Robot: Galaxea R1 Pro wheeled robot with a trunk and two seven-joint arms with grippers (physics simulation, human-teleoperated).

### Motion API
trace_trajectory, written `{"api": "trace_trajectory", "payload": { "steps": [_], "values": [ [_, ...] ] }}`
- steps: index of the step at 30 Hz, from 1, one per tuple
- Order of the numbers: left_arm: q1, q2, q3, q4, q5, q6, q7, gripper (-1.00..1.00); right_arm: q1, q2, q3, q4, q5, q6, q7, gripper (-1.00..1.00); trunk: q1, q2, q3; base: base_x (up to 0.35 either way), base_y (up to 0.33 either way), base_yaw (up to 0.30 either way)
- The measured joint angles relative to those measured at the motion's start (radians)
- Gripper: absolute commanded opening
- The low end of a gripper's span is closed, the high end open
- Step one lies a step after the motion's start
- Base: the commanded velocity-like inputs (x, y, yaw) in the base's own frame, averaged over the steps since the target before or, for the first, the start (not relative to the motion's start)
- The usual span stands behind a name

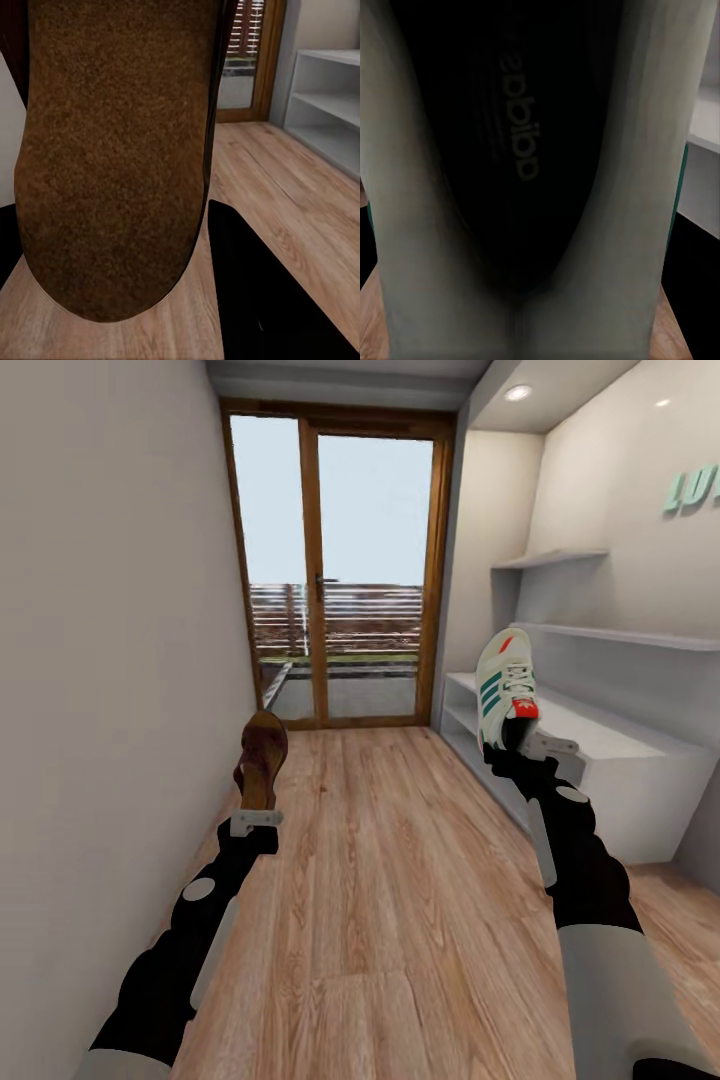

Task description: Pick up the two gym shoes and the two sandals from the corridor floor and place them onto the hallstand (shoe rack) in the corridor, making sure they are on the rack and not on the floor. Arrange them so the two gym shoes are next to each other and the two sandals are next to each other.

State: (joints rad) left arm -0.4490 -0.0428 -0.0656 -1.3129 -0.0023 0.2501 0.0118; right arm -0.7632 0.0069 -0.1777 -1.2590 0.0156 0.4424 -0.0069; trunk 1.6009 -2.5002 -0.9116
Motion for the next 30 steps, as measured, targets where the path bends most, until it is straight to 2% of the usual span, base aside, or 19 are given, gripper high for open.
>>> {"api": "trace_trajectory", "payload": {
  "steps": [30],
  "values": [
    [0.0, 0.0, 0.0, 0.0, 0.0, 0.0, 0.0, -1.0, 0.0, -0.001, -0.001, -0.001, 0.0, 0.0, 0.005, -1.0, 0.0, 0.0, 0.0, 0.346, 0.0, 0.023]
  ]
}}
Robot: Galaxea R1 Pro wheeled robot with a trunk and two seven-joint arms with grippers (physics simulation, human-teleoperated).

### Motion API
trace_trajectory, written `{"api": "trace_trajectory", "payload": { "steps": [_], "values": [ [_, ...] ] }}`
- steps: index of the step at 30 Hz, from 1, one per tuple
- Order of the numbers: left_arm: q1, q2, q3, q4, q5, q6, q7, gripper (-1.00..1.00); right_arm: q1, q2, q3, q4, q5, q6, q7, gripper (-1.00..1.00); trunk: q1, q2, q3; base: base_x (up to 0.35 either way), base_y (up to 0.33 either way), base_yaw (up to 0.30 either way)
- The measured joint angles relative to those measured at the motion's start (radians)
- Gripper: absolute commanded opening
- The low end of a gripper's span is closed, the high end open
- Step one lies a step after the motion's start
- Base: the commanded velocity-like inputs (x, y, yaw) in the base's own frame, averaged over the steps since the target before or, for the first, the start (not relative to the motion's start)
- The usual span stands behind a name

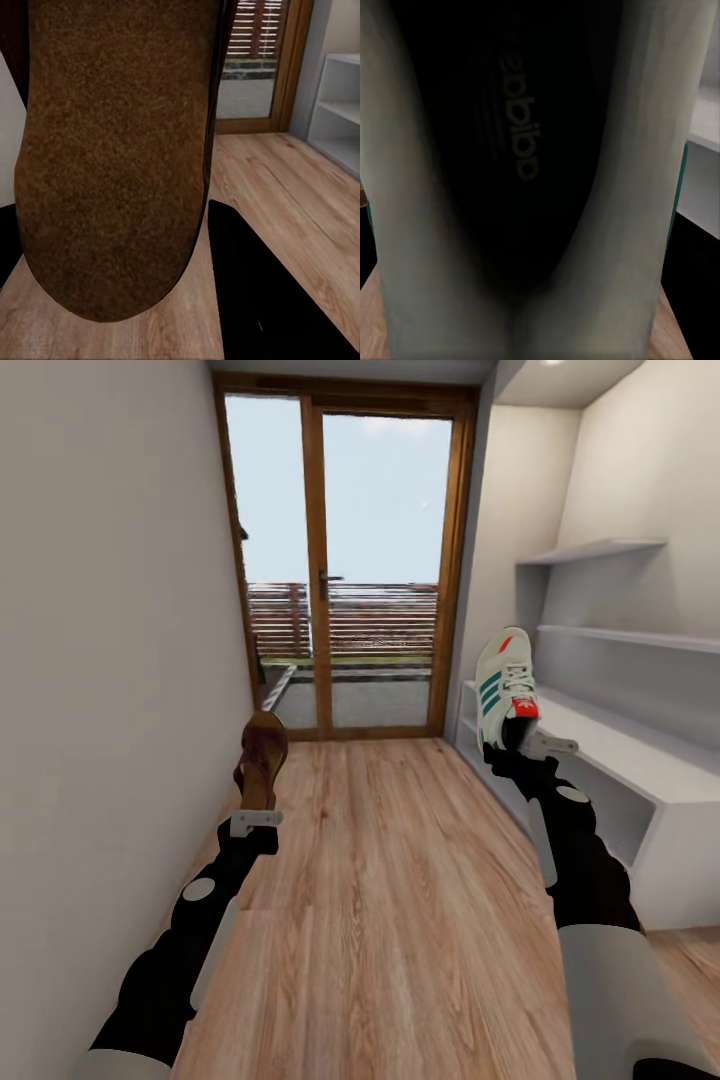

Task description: Pick up the two gym shoes and the two sandals from the corridor floor and place them onto the hallstand (shoe rack) in the corridor, making sure they are on the rack and not on the floor. Arrange them so the two gym shoes are next to each other and the two sandals are next to each other.

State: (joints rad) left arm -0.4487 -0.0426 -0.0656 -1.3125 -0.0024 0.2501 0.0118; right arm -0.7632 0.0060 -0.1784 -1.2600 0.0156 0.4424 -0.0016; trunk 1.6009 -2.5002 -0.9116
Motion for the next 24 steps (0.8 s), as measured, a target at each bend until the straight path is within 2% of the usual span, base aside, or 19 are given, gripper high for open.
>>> {"api": "trace_trajectory", "payload": {
  "steps": [24],
  "values": [
    [0.0, 0.0, 0.0, 0.0, 0.0, 0.0, 0.0, -1.0, 0.0, 0.0, 0.0, 0.001, 0.0, 0.0, 0.0, -1.0, 0.0, 0.0, 0.0, 0.346, 0.0, 0.0]
  ]
}}
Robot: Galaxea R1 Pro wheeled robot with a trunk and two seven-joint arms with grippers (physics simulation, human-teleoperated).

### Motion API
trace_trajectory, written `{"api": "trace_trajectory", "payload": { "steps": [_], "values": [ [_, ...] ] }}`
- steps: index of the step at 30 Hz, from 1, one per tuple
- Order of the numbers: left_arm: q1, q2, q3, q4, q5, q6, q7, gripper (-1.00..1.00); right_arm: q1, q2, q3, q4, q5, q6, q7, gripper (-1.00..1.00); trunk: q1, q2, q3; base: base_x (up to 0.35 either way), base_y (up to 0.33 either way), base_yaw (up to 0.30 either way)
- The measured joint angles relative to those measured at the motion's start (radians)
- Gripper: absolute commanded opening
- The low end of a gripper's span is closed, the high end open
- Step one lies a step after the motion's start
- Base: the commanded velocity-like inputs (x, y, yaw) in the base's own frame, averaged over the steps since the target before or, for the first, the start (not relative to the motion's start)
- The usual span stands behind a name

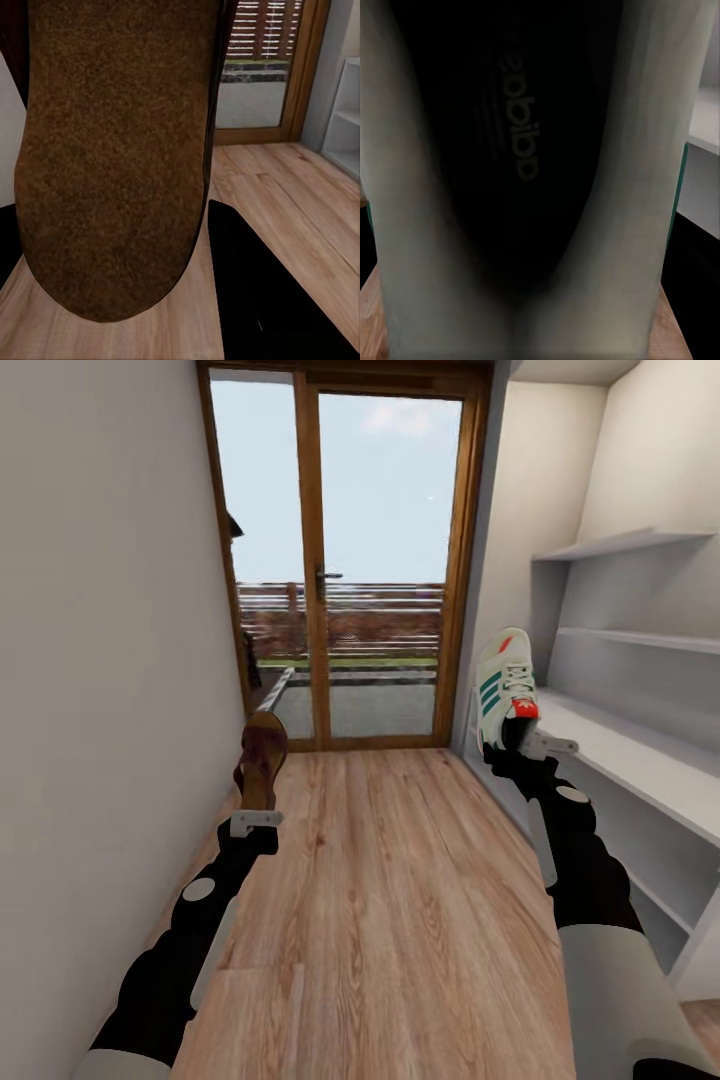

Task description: Pick up the two gym shoes and the two sandals from the corridor floor and place them onto the hallstand (shoe rack) in the corridor, making sure they are on the rack and not on the floor. Arrange them so the two gym shoes are next to each other and the two sandals are next to each other.

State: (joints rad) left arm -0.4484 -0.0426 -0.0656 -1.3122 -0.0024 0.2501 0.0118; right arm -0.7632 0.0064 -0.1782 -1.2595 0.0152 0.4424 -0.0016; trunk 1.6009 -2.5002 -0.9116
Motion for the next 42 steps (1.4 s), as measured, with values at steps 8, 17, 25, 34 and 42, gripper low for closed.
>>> {"api": "trace_trajectory", "payload": {
  "steps": [8, 17, 25, 34, 42],
  "values": [
    [-0.001, 0.0, 0.0, 0.0, 0.0, 0.0, 0.0, -1.0, 0.0, 0.0, 0.0, 0.0, 0.0, 0.0, 0.0, -1.0, 0.0, 0.0, 0.0, 0.346, 0.0, -0.157],
    [-0.001, 0.0, 0.0, 0.0, 0.0, 0.0, 0.0, -1.0, 0.0, -0.001, 0.0, 0.0, 0.0, 0.0, 0.0, -1.0, 0.0, 0.0, 0.0, 0.346, 0.0, -0.16],
    [0.0, 0.0, 0.0, 0.0, 0.0, 0.0, 0.0, -1.0, 0.0, 0.0, 0.0, -0.001, 0.0, 0.0, 0.0, -1.0, 0.0, 0.0, 0.0, 0.346, 0.006, -0.007],
    [0.0, 0.0, 0.0, 0.0, 0.0, 0.001, 0.0, -1.0, 0.0, -0.001, 0.0, -0.001, 0.0, 0.0, 0.0, -1.0, 0.0, 0.0, 0.0, 0.343, 0.092, -0.02],
    [-0.001, -0.001, 0.0, 0.0, 0.0, 0.001, 0.0, -1.0, 0.0, -0.001, 0.0, -0.002, 0.0, 0.0, 0.0, -1.0, 0.0, 0.0, 0.0, 0.296, 0.177, -0.224]
  ]
}}
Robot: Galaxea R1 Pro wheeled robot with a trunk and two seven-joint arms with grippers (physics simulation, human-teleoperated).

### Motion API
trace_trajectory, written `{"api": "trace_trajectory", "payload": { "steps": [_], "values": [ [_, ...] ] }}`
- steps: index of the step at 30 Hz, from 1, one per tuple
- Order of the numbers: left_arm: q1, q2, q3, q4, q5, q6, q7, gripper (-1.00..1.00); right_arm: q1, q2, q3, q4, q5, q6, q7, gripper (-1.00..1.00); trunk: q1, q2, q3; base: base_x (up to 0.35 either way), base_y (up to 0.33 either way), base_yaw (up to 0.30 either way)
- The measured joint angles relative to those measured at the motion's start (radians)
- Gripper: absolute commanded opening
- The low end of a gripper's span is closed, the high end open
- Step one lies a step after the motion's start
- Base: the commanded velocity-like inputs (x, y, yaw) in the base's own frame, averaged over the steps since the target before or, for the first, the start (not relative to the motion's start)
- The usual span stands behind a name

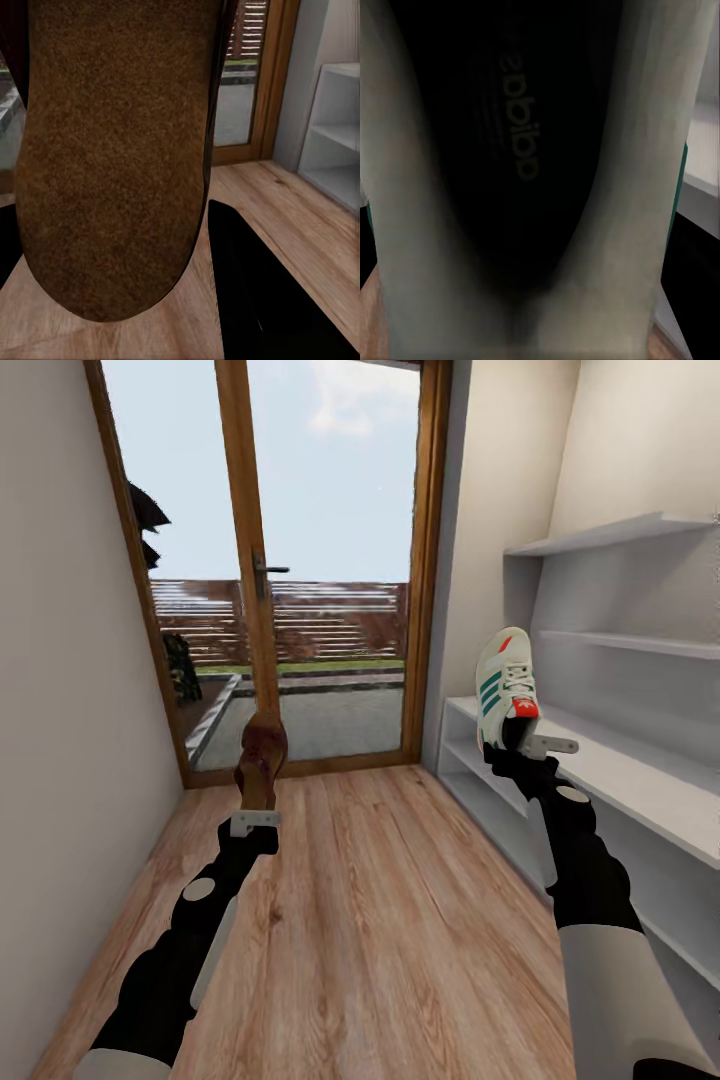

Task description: Pick up the two gym shoes and the two sandals from the corridor floor and place them onto the hallstand (shoe rack) in the corridor, making sure they are on the rack and not on the floor. Arrange them so the two gym shoes are next to each other and the two sandals are next to each other.

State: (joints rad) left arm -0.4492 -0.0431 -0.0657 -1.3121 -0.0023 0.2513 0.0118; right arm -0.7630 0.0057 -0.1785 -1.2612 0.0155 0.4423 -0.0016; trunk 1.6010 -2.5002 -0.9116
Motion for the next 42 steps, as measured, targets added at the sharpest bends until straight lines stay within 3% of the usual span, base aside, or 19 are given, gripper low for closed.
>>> {"api": "trace_trajectory", "payload": {
  "steps": [12, 27, 42],
  "values": [
    [0.001, 0.0, 0.0, 0.0, 0.0, 0.0, 0.0, -1.0, 0.0, 0.0, 0.0, 0.001, 0.0, 0.0, 0.0, -1.0, 0.0, 0.0, 0.0, 0.283, 0.197, -0.246],
    [0.001, 0.0, 0.0, 0.0, 0.0, 0.0, 0.0, -1.0, 0.0, 0.0, 0.0, 0.001, 0.0, 0.0, 0.0, -1.0, 0.0, 0.0, 0.0, 0.283, 0.198, -0.043],
    [0.001, 0.0, 0.0, 0.0, 0.0, -0.001, 0.0, -1.0, 0.0, 0.0, 0.0, 0.001, 0.0, 0.0, 0.0, -1.0, 0.0, 0.0, 0.005, 0.28, 0.204, -0.252]
  ]
}}
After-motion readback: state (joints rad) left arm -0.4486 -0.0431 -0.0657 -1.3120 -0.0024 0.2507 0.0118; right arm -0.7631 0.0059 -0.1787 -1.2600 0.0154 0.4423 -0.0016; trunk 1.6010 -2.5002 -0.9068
